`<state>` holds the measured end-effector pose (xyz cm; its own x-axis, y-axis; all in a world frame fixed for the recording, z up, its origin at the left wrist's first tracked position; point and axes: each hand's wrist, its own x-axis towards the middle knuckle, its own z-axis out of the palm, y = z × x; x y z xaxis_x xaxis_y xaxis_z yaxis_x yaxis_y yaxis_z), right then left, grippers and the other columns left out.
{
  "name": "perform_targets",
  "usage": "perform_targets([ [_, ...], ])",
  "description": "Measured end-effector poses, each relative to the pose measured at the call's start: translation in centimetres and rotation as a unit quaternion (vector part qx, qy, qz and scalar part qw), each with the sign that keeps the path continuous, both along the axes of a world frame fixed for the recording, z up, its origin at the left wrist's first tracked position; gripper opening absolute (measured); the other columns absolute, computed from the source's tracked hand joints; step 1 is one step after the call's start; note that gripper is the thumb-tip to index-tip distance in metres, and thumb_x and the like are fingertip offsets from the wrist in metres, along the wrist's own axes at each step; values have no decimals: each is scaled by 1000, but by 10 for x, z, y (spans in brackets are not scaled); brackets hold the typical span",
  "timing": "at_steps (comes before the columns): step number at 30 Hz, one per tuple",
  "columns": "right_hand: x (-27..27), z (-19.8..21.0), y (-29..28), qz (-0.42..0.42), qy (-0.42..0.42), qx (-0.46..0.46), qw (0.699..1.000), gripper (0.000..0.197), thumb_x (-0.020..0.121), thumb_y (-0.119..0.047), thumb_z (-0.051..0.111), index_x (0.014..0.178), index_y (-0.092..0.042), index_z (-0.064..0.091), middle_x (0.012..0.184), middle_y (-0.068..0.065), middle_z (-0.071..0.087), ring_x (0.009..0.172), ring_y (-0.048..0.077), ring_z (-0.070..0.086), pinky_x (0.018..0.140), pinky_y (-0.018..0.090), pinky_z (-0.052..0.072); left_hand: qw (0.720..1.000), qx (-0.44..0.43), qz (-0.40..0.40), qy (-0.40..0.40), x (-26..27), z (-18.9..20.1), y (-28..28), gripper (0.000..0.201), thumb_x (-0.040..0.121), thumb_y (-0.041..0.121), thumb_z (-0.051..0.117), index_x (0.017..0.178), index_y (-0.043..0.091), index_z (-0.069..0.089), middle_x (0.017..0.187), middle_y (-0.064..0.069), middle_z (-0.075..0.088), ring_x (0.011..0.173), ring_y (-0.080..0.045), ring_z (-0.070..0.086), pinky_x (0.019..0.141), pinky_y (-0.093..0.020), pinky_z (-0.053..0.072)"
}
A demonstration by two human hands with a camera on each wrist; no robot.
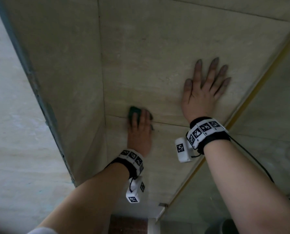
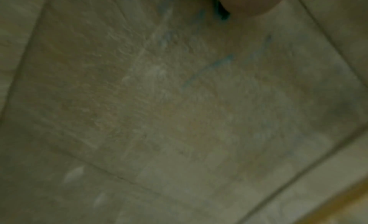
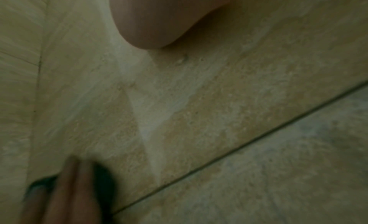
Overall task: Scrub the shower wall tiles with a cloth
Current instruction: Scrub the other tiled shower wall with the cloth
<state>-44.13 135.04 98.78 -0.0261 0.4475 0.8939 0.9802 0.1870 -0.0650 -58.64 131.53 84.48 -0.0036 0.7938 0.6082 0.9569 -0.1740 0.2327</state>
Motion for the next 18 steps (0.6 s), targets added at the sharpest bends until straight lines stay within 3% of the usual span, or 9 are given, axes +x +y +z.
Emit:
perform_targets([
  [2,0,0,-1,2,2,-1,1000,53,102,-38,22,151,-18,23,155,24,17,141,48,11,113,51,-3,993,-19,-69,99,16,1,-6,64,79,17,34,142,8,28,148,-6,25,129,-32,31,106,-57,33],
  [5,-1,1,-2,-2,1,-14,1000,54,102,-38,21,152,-20,19,156,22,14,142,47,9,113,53,-3,956,-6,-144,257,30,14,-8,75,73,11,51,146,17,34,151,4,35,135,-21,29,115,-45,9],
  [6,-1,1,-3,-1,2,-18,1000,54,102,-39,20,152,-20,17,157,22,13,142,46,8,113,54,-3,936,-15,-163,313,31,22,-9,77,77,11,54,148,19,24,154,8,30,139,-19,26,116,-43,3],
  [7,-1,1,-2,0,2,-21,1000,54,102,-40,19,152,-20,16,157,22,13,142,46,8,113,55,-3,911,-41,-182,367,30,32,-11,75,85,12,52,145,20,7,157,10,15,145,-17,18,117,-42,-5],
  [9,1,0,-2,2,0,-21,1000,55,102,-41,18,152,-20,16,157,22,13,142,47,8,113,56,-3,855,-118,-206,460,30,38,-8,62,100,13,36,135,19,-15,156,9,-13,148,-16,-5,110,-39,-21],
  [12,3,0,0,4,-12,-9,1000,55,102,-41,18,152,-18,21,155,24,17,140,49,12,112,54,-1,801,-132,-236,534,23,34,-5,63,102,14,33,151,20,-6,159,7,-12,147,-15,-11,109,-36,-22],
  [14,4,-1,0,6,-22,0,1000,55,102,-42,19,151,-18,23,154,25,20,140,50,14,113,52,0,754,-151,-242,592,4,22,-5,67,102,11,33,151,15,-12,159,7,-14,147,-14,-10,112,-34,-17],
  [18,6,-2,-4,-3,-34,-10,999,55,102,-41,21,152,-18,19,155,24,17,141,48,13,113,54,0,710,-186,-211,646,-30,12,-9,75,103,11,33,146,20,-27,156,13,-28,145,-9,-16,114,-29,-14],
])
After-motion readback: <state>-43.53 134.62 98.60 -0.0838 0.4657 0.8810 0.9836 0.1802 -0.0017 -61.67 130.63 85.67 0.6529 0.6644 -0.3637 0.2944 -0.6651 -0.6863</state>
